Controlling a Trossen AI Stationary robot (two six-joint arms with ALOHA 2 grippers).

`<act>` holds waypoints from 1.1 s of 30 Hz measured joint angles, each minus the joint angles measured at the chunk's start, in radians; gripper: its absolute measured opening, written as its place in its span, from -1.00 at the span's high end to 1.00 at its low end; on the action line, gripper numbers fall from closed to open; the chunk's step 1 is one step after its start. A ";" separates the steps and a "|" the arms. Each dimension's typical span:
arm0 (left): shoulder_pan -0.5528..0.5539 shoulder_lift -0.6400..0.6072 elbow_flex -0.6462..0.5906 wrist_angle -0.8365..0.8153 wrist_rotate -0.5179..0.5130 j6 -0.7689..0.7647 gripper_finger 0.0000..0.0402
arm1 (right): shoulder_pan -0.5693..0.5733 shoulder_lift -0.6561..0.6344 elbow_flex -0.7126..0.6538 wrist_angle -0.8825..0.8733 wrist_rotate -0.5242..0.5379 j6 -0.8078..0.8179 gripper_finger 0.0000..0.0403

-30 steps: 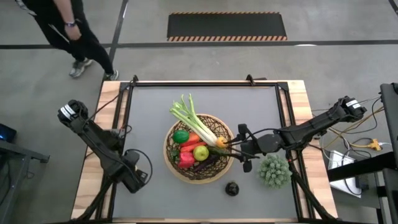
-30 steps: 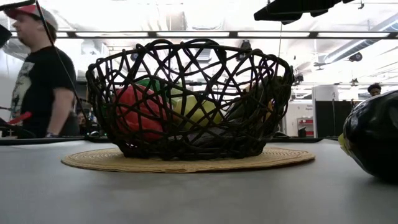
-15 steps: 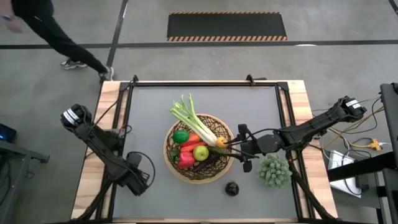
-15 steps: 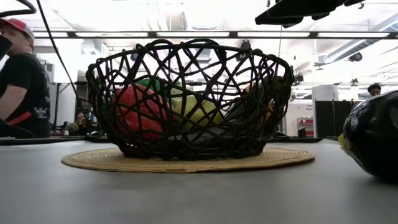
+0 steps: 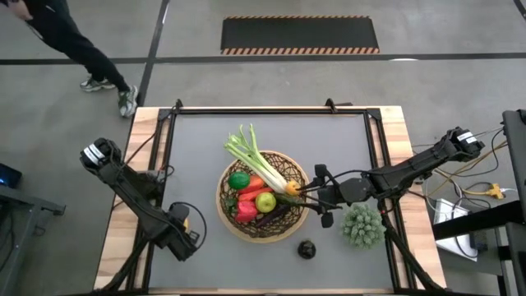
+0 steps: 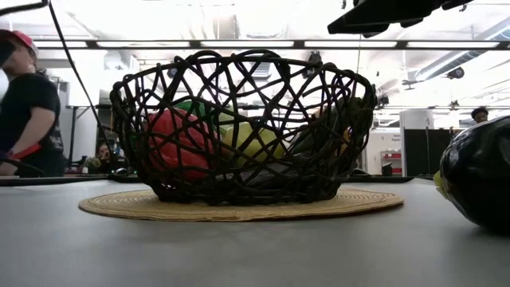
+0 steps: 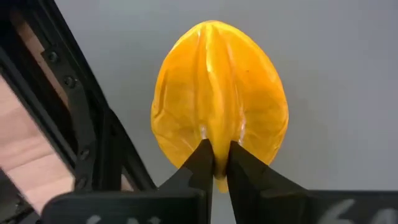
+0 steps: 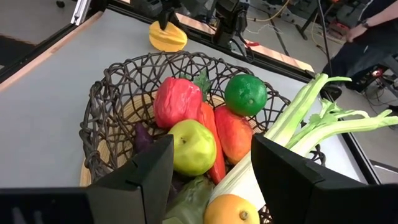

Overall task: Build produce basket
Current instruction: Put the starfruit into the wire basket

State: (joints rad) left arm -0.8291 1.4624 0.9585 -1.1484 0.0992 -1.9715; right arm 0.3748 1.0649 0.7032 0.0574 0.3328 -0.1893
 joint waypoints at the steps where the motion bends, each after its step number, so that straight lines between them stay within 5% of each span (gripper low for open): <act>1: 0.000 -0.001 0.014 -0.014 -0.001 0.015 0.94 | 0.000 0.000 0.000 0.000 0.000 0.006 0.00; 9: 0.000 -0.008 0.229 -0.091 -0.205 0.251 0.94 | 0.000 0.000 -0.007 -0.002 0.000 0.008 0.00; 16: -0.005 -0.010 0.398 0.042 -0.703 0.740 0.94 | 0.000 0.000 -0.022 -0.003 0.000 0.004 0.00; 22: 0.026 -0.010 0.371 0.360 -1.057 1.222 0.94 | 0.000 0.000 -0.022 -0.001 0.000 0.004 0.00; 33: 0.182 -0.006 0.110 0.944 -1.147 1.571 0.95 | 0.001 -0.024 -0.036 0.025 -0.001 -0.029 0.00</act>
State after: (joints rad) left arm -0.6475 1.4567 1.0685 -0.2041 -1.0477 -0.4008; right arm 0.3756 1.0409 0.6676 0.0825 0.3321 -0.2180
